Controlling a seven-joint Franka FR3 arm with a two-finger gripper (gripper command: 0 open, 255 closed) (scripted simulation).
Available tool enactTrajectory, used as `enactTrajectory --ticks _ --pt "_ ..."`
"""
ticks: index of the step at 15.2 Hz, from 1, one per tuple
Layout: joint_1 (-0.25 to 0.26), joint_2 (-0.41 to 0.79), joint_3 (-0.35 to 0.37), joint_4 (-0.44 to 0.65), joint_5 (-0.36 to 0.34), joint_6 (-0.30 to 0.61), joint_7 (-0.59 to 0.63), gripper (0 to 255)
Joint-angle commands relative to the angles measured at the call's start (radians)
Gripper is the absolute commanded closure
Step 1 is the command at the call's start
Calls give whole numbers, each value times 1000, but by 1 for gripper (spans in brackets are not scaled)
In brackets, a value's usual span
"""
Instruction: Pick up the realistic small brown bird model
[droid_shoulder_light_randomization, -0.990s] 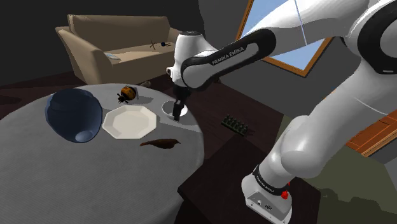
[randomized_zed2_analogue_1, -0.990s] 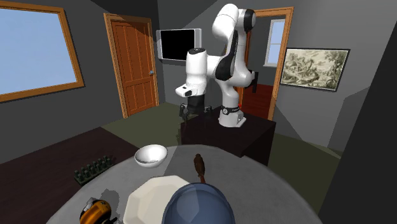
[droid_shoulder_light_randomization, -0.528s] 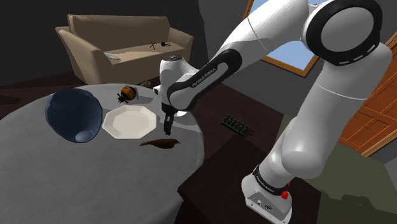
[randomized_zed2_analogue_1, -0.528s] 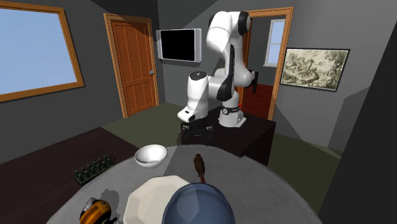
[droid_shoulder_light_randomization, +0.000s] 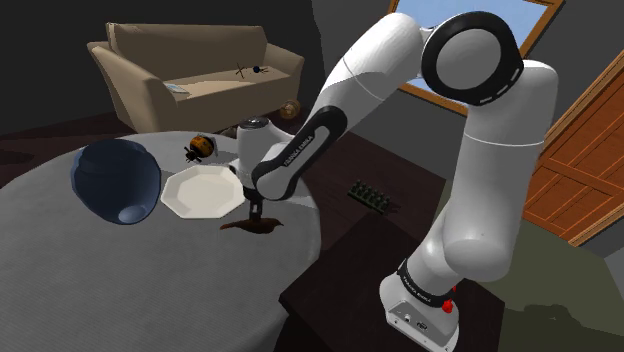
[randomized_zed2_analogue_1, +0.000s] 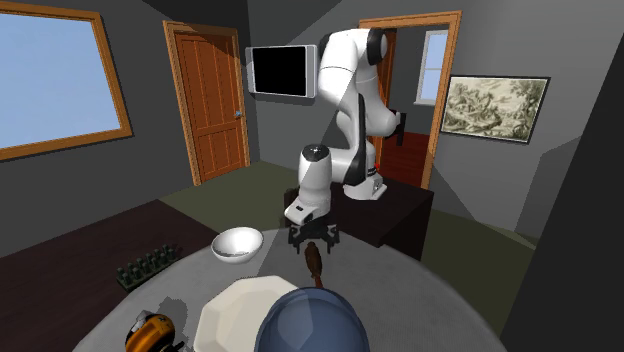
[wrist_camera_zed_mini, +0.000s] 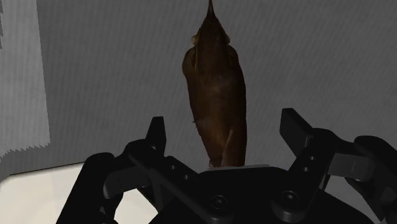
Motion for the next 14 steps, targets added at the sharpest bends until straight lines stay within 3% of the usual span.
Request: enactTrajectory --ticks 1,6,7,14 --pt "5 29 -6 7 -10 21 8 0" --pt "14 78 -18 17 -27 60 22 0" --pt "14 77 -18 16 -27 61 23 255" --pt "14 78 -18 16 -27 61 23 255"
